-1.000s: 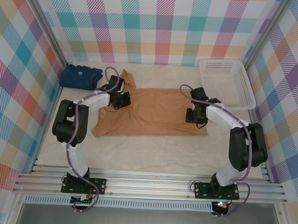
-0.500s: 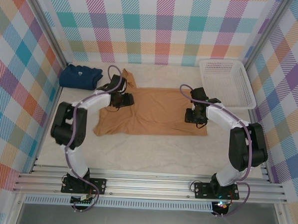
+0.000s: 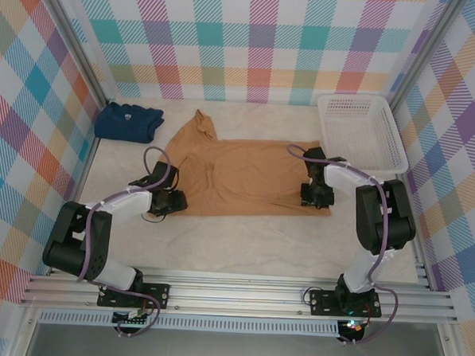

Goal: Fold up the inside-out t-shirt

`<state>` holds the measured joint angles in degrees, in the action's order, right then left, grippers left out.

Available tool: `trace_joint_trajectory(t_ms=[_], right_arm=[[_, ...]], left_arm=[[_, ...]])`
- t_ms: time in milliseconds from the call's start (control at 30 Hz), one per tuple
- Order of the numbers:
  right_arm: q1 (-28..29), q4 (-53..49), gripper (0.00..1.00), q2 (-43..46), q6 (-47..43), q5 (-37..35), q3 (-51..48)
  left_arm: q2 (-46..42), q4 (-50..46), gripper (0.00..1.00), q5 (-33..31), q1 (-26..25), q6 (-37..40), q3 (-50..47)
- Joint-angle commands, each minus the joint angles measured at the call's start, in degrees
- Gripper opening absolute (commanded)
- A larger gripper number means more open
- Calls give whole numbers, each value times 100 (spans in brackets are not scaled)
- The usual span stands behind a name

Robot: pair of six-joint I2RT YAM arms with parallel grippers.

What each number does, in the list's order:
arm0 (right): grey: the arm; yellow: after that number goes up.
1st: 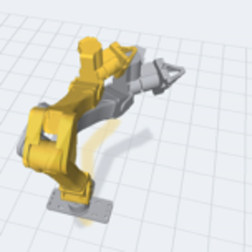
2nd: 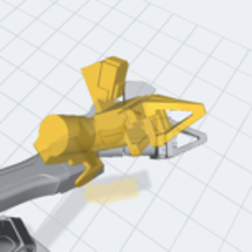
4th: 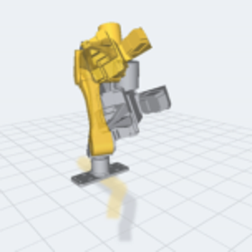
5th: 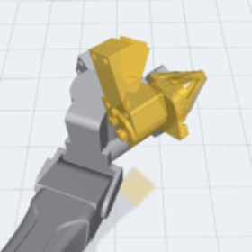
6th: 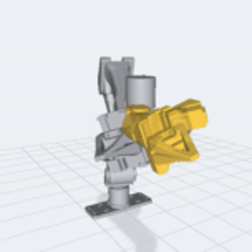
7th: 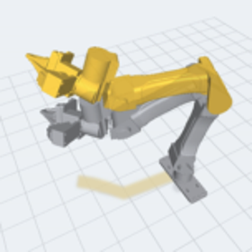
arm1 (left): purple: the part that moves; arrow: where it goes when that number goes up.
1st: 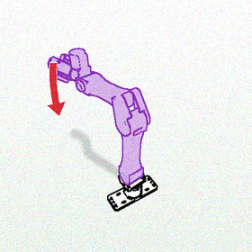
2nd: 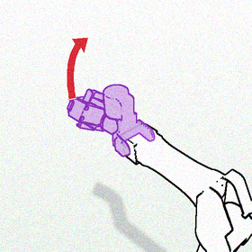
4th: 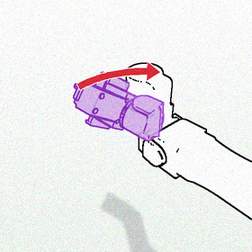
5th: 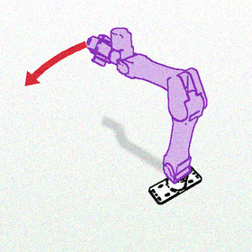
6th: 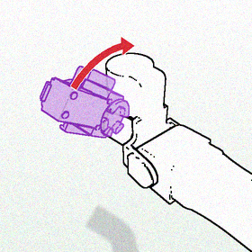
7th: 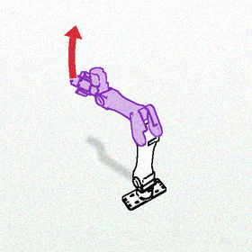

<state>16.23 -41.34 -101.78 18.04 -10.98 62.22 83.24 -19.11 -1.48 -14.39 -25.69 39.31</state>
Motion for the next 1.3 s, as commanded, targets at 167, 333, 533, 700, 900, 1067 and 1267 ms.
trace_joint_trajectory(t_ms=[167, 333, 533, 700, 900, 1067, 1267], right_arm=[[-6, -709, 39, 284, 408, 20, -474], [3, -855, 39, 405, 599, 125, -966], [157, -896, 39, 1237, 757, 59, -1177], [234, 356, 51, 2086, 87, 57, -674], [240, 1231, 62, 1020, -437, -163, 562], [233, 1216, 61, -84, -746, -518, 1524], [-3, 870, 59, -966, -1096, -904, 2199]], left_arm=[[-905, -568, 55, -227, 70, -351, -699], [-1134, -1104, 56, 113, 55, -529, -787], [-2022, -1680, 57, -115, -99, -925, -794], [-1986, -873, 63, -741, -82, -535, 50], [-145, 269, 68, -596, -7, -122, 1453], [844, 680, 69, -356, -10, -33, 2279], [1592, 545, 68, -456, -5, 287, 2944]])
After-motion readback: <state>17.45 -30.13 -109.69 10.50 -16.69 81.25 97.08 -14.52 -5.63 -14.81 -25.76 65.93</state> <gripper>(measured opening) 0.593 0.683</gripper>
